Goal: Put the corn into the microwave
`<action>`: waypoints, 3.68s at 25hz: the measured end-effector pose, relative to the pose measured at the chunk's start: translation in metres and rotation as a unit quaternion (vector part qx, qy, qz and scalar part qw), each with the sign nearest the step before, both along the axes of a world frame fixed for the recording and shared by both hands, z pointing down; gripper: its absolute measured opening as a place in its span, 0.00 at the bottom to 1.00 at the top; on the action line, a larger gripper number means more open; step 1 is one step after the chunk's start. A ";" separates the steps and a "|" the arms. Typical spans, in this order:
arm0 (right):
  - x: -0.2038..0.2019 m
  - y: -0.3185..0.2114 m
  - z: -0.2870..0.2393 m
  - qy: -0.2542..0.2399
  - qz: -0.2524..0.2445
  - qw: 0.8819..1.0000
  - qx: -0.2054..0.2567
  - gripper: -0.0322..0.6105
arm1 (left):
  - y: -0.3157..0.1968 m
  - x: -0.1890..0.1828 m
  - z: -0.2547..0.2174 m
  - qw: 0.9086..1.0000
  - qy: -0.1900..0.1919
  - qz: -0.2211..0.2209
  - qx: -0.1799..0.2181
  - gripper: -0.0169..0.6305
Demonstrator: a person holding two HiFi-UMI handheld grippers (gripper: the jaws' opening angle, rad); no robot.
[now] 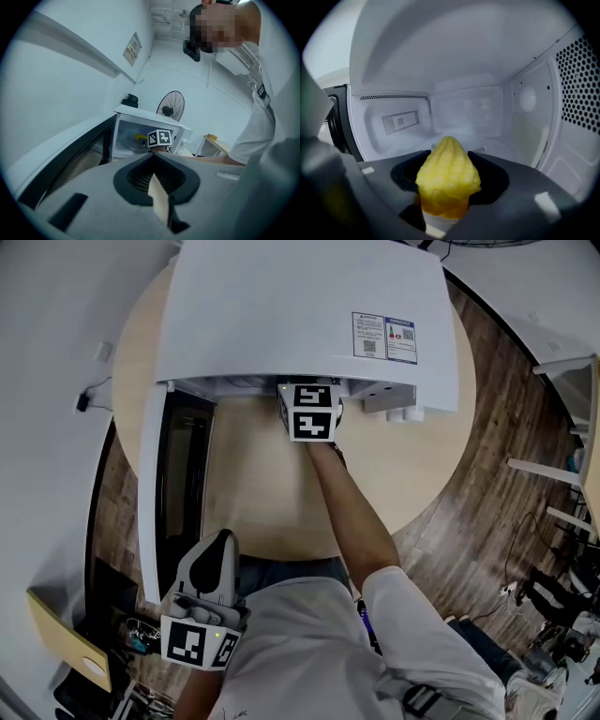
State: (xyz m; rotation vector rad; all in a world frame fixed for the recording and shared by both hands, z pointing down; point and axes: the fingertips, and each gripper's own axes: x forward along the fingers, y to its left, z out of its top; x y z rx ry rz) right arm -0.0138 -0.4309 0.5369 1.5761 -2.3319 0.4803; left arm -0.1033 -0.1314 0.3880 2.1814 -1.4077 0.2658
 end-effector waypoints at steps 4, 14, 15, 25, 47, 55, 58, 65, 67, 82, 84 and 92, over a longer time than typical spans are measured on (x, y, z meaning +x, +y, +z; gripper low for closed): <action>0.003 -0.003 0.003 0.019 0.005 1.000 -0.005 0.46 | 0.004 -0.001 0.000 1.000 -0.001 0.004 -0.001 0.02; 0.002 -0.004 0.006 0.071 -0.002 0.997 -0.005 0.46 | 0.010 -0.002 -0.003 1.000 -0.001 0.008 0.003 0.02; 0.002 -0.003 0.007 0.074 -0.002 0.997 -0.004 0.46 | 0.011 -0.002 -0.004 1.000 -0.001 0.008 0.004 0.02; -0.002 -0.001 0.009 0.100 0.008 0.995 -0.002 0.47 | 0.022 -0.006 -0.004 1.000 -0.004 0.005 0.005 0.02; 0.002 0.033 -0.011 0.089 -0.006 0.996 -0.001 0.52 | 0.044 0.000 -0.018 0.999 -0.004 0.027 0.031 0.02; 0.000 0.053 -0.021 0.077 -0.009 0.997 0.002 0.46 | 0.053 -0.002 -0.026 0.998 -0.003 0.033 0.047 0.02; 0.004 0.060 -0.026 0.077 -0.006 0.997 0.002 0.45 | 0.054 -0.001 -0.029 0.998 0.000 0.040 0.053 0.02; 0.012 0.077 -0.038 0.072 0.002 0.997 0.000 0.43 | 0.056 -0.002 -0.040 0.996 0.007 0.055 0.071 0.02; 0.012 0.084 -0.041 0.066 0.004 0.998 -0.003 0.42 | 0.057 -0.003 -0.041 0.995 0.012 0.059 0.073 0.02; 0.016 0.129 -0.076 0.029 0.004 1.000 -0.006 0.31 | 0.067 -0.011 -0.050 0.992 0.042 0.072 0.089 0.02; 0.015 0.137 -0.081 0.016 0.002 1.000 -0.006 0.30 | 0.068 -0.012 -0.050 0.992 0.044 0.074 0.092 0.02; 0.021 0.174 -0.100 -0.007 -0.002 1.000 -0.007 0.22 | 0.068 -0.016 -0.059 0.990 0.062 0.073 0.105 0.02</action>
